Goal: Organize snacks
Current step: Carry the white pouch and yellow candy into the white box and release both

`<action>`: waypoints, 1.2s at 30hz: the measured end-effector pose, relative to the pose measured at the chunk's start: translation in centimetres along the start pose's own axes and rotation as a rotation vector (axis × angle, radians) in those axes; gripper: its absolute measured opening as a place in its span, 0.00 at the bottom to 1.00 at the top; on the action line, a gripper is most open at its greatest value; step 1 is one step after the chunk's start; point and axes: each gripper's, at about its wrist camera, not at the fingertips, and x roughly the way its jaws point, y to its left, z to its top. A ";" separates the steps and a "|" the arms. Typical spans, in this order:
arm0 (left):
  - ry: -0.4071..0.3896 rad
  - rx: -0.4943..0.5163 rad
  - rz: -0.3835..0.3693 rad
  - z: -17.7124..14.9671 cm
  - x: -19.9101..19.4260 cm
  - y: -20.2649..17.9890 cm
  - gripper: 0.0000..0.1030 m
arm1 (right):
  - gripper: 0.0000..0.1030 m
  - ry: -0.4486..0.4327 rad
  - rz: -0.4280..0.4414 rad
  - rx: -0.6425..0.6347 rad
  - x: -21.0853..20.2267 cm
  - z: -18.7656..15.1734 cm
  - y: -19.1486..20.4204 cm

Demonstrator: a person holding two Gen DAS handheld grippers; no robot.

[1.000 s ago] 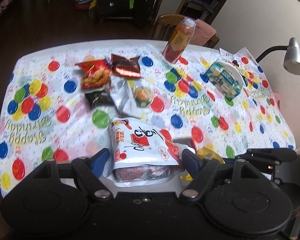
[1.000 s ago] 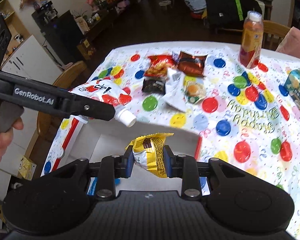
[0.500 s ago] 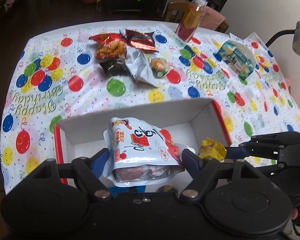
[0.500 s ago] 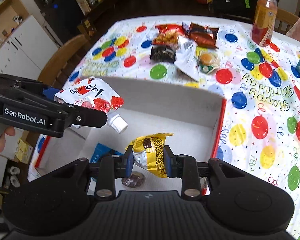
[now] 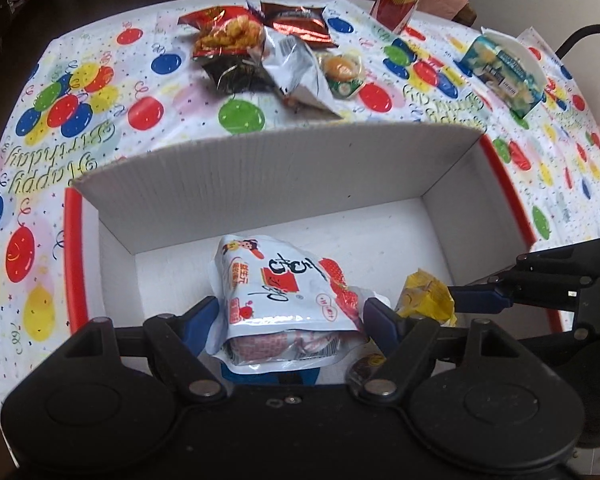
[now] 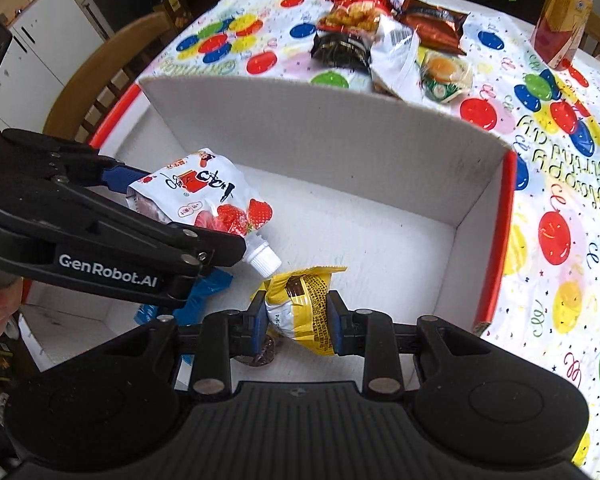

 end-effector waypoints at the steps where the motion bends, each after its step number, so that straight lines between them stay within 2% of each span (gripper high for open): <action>1: 0.003 0.002 0.004 -0.1 0.3 0.0 0.75 | 0.28 0.005 -0.003 -0.002 0.3 0.0 0.0; 9: 0.040 -0.011 0.009 0.0 2.2 0.4 0.75 | 0.29 0.035 -0.024 -0.014 1.8 -0.3 0.0; 25: 0.084 -0.023 0.005 0.4 2.9 0.8 0.77 | 0.30 0.038 -0.010 0.007 1.9 -0.4 -0.1; 26: 0.083 -0.021 0.005 0.4 2.9 0.8 0.77 | 0.34 0.036 -0.008 0.007 1.8 -0.4 -0.1; 27: 0.084 -0.017 0.005 0.4 2.9 0.8 0.77 | 0.47 0.032 -0.009 0.008 1.6 -0.5 -0.1; 30: 0.085 -0.005 0.007 0.2 2.9 0.6 0.78 | 0.57 0.008 0.003 -0.008 1.0 -0.8 0.3; 36: 0.055 -0.006 -0.034 0.2 1.8 0.6 0.83 | 0.60 -0.006 0.017 -0.016 -0.3 -1.0 0.5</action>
